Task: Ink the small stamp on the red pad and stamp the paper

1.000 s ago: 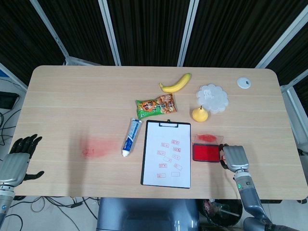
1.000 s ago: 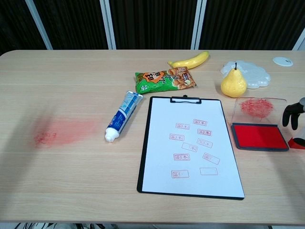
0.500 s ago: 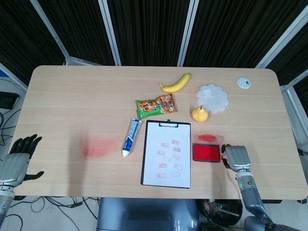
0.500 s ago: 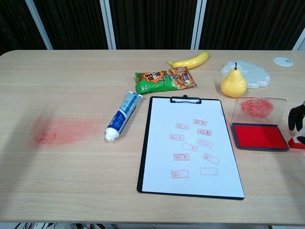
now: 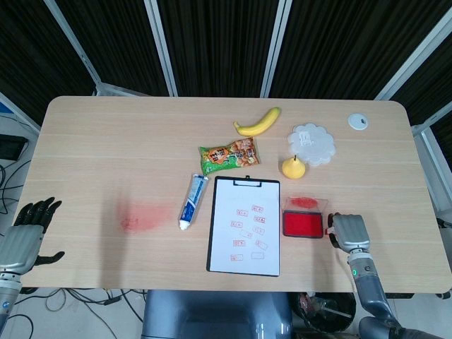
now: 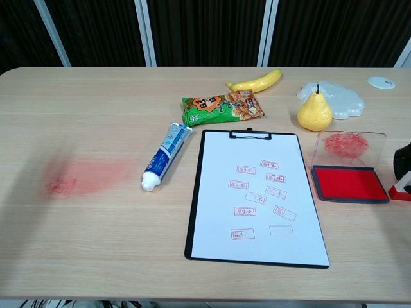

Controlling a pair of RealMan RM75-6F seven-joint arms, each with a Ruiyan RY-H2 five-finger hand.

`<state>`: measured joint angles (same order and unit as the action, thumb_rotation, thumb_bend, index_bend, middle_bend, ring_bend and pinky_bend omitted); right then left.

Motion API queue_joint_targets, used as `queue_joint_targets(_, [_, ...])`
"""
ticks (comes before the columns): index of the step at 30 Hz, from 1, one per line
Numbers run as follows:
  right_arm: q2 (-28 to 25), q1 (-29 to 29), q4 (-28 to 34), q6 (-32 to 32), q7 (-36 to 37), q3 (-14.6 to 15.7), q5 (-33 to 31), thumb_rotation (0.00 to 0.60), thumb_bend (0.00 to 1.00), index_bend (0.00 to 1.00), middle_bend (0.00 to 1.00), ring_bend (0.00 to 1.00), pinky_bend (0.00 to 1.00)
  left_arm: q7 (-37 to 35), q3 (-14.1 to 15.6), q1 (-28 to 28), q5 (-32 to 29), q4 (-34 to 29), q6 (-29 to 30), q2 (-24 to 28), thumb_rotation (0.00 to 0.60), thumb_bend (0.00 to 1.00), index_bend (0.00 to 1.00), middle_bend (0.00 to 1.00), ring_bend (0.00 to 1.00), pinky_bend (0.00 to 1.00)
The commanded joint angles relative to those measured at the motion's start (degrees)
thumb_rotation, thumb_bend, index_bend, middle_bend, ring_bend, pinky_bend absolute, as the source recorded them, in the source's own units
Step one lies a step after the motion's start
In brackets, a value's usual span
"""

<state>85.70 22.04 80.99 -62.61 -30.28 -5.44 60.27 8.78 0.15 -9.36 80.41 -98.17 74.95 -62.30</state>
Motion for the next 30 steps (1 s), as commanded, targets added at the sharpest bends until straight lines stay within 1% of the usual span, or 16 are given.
queue_joint_targets(1, [0.0,0.0,0.0,0.0,0.0,0.0,-0.2,0.6,0.45,0.51,0.47,0.81,0.83,0.0,0.0,0.0,0.0,0.0,0.0,0.0,0.6,0.02,0.0,0.0,0.0,0.0])
queue_joint_targets(14, [0.0,0.2,-0.5,0.3,0.0,0.0,-1.2,0.6,0.47,0.54,0.49,0.81,0.83,0.0,0.0,0.0,-0.1,-0.1,0.0,0.0,0.6,0.02,0.0,0.0,0.0,0.0])
queue_joint_targets(17, [0.0,0.3,-0.5,0.2,0.1,0.1,-1.1,0.6,0.51,0.58,0.53,0.81,0.83,0.1,0.0,0.0,-0.1,-0.1,0.0,0.0,0.6,0.02,0.0,0.0,0.0,0.0])
queue_joint_targets(21, [0.1,0.3,-0.6,-0.1,0.6,0.2,-0.4,0.6,0.6,0.64,0.59,0.82,0.83,0.1,0.0,0.0,-0.2,-0.1,-0.1,0.0,0.6,0.02,0.0,0.0,0.0,0.0])
queue_joint_targets(25, [0.1,0.3,-0.8,-0.2,1.9,0.5,0.9,0.6,0.69,0.68,0.62,0.82,0.83,0.1,-0.1,0.0,-0.3,-0.1,-0.1,0.0,0.6,0.02,0.0,0.0,0.0,0.0])
queue_joint_targets(30, [-0.4,0.3,-0.9,-0.1,4.0,0.7,2.8,0.6,0.73,0.71,0.65,0.83,0.83,0.0,-0.1,0.0,-0.3,-0.1,-0.1,0.1,0.6,0.02,0.0,0.0,0.0,0.0])
